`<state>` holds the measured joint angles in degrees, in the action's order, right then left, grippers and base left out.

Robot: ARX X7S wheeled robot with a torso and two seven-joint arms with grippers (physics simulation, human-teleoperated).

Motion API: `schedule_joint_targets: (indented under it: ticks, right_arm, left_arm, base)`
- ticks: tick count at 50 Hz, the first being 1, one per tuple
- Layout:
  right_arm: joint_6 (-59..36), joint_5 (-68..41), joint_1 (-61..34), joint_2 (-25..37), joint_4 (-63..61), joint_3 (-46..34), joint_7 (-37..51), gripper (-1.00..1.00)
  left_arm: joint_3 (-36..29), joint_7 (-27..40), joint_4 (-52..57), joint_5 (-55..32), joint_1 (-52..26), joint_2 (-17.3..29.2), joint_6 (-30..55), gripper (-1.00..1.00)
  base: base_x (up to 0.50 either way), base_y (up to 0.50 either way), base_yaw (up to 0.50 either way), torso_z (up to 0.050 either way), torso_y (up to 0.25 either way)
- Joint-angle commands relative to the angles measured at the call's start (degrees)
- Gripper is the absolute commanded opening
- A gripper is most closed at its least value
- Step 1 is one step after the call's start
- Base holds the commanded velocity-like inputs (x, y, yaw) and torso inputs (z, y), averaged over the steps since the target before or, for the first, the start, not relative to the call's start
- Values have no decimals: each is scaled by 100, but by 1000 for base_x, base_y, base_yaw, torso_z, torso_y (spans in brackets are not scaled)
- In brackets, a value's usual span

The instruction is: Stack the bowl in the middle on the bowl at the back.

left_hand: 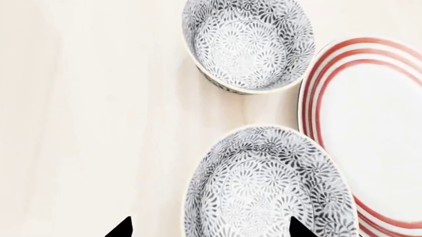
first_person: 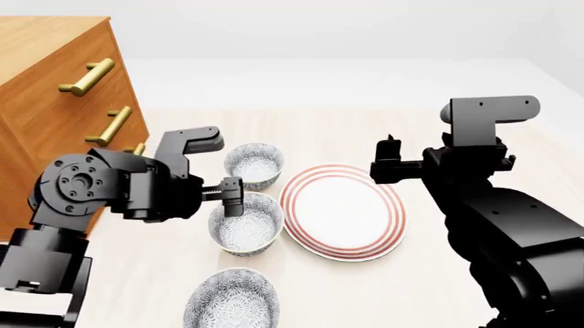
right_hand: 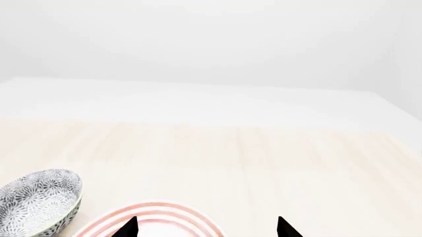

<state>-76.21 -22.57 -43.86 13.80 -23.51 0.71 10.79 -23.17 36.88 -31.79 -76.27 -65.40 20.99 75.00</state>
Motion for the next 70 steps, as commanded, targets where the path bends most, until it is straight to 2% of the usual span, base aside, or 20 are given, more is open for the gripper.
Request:
schedule_joint_targets:
  ticks: [1,33,70]
  right_arm:
    - [-3,-21,-8,10,31,-23,34,100]
    - [-38,-70,-27,28,121,-122,143,100]
    - [27,-122,-94,69,325,-275,202,100]
  left_arm:
    - [-120,-136,-185,130,-19,-44,-153,100]
    - [-776,-1189,-1283,921,-249,-322,-920,100]
    - [-1046,-1706,-2038,1195,-240,-511,-1253,100]
  base:
    - [0,0,0,0,0]
    - [0,0,0,0,0]
    - [0,0,0,0,0]
